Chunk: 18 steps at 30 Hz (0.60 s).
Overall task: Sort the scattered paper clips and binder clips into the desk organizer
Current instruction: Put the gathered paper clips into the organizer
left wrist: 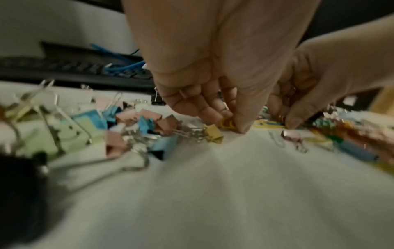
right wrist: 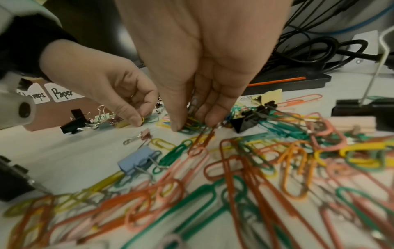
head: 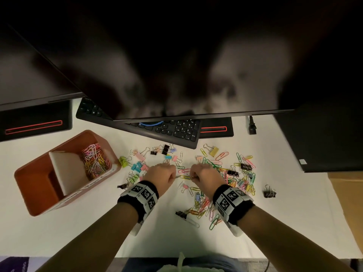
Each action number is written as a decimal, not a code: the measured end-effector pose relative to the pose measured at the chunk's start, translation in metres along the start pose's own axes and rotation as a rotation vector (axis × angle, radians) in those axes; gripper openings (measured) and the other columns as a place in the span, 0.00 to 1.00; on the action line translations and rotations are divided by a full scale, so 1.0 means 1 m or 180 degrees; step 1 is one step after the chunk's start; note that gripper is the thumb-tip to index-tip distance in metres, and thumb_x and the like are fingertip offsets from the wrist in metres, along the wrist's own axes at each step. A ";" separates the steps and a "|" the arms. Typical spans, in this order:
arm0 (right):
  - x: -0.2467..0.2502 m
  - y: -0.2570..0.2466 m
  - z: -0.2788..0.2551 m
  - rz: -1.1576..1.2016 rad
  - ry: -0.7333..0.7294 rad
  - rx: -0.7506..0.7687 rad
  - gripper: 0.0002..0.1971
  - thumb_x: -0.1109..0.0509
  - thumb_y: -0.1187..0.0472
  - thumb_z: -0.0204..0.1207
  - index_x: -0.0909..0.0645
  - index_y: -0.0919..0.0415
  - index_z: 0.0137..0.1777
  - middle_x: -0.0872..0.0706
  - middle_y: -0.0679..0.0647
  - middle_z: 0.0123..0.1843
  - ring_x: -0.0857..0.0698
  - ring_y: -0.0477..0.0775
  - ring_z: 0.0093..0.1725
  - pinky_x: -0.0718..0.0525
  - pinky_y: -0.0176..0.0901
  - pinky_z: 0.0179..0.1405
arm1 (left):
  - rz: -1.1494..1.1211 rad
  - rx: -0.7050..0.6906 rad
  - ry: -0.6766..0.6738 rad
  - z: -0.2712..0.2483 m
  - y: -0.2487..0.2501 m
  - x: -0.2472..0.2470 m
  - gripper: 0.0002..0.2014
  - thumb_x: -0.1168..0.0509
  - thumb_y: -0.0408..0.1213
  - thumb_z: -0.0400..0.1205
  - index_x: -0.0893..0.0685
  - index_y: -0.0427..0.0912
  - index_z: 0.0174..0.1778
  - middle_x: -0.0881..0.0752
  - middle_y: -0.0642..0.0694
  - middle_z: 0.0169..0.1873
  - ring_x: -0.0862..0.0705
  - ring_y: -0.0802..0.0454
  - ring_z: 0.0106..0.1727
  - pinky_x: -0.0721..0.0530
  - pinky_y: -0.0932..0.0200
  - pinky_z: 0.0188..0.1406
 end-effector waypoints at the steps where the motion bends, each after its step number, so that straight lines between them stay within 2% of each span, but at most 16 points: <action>1: 0.000 0.001 0.000 0.0012 0.0008 -0.0016 0.07 0.35 0.68 0.75 0.20 0.62 0.52 0.15 0.59 0.48 0.20 0.59 0.51 0.19 0.48 0.49 | -0.0221 0.0037 0.0033 0.000 0.000 0.000 0.04 0.39 0.34 0.77 0.21 0.45 0.46 0.19 0.50 0.39 0.22 0.51 0.43 0.19 0.55 0.45; 4: 0.000 0.005 -0.001 0.0049 -0.0015 -0.0034 0.12 0.34 0.67 0.75 0.20 0.62 0.58 0.15 0.59 0.52 0.20 0.58 0.54 0.20 0.48 0.54 | -0.0469 -0.0001 0.0138 0.006 0.006 0.001 0.12 0.36 0.34 0.77 0.22 0.47 0.56 0.21 0.52 0.37 0.23 0.53 0.42 0.20 0.57 0.45; 8: 0.003 0.007 -0.002 0.0043 -0.0019 -0.0041 0.08 0.35 0.66 0.76 0.16 0.63 0.52 0.15 0.60 0.49 0.19 0.60 0.52 0.19 0.48 0.53 | -0.0253 -0.0042 0.0091 0.016 0.015 0.000 0.17 0.35 0.38 0.78 0.23 0.46 0.63 0.16 0.46 0.45 0.20 0.47 0.50 0.19 0.52 0.53; 14: 0.005 0.007 0.001 0.0026 -0.0095 -0.0138 0.10 0.36 0.66 0.76 0.16 0.64 0.52 0.18 0.60 0.49 0.19 0.61 0.49 0.22 0.46 0.50 | 0.0131 -0.0006 0.0192 0.021 0.018 -0.002 0.09 0.38 0.41 0.80 0.19 0.47 0.54 0.17 0.47 0.50 0.21 0.47 0.59 0.23 0.53 0.55; 16: 0.005 0.007 0.003 0.0009 -0.0139 -0.0172 0.10 0.36 0.65 0.77 0.16 0.64 0.53 0.17 0.60 0.50 0.19 0.60 0.49 0.22 0.46 0.50 | 0.0166 0.0065 0.0143 0.023 0.017 -0.004 0.09 0.40 0.40 0.81 0.18 0.45 0.55 0.19 0.47 0.55 0.23 0.47 0.65 0.23 0.50 0.59; 18: 0.007 0.007 0.004 0.0002 -0.0172 -0.0193 0.10 0.37 0.65 0.77 0.16 0.64 0.53 0.17 0.61 0.49 0.18 0.61 0.49 0.22 0.46 0.49 | 0.0202 0.0130 0.0069 0.025 0.017 -0.006 0.11 0.40 0.40 0.82 0.18 0.44 0.57 0.21 0.46 0.60 0.24 0.46 0.66 0.24 0.50 0.62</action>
Point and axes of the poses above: each hand's wrist, its own z-axis towards the middle knuckle, its own x-axis out of the back of the hand, y = z × x, the point moved 4 cm from there along z, towards the middle knuckle
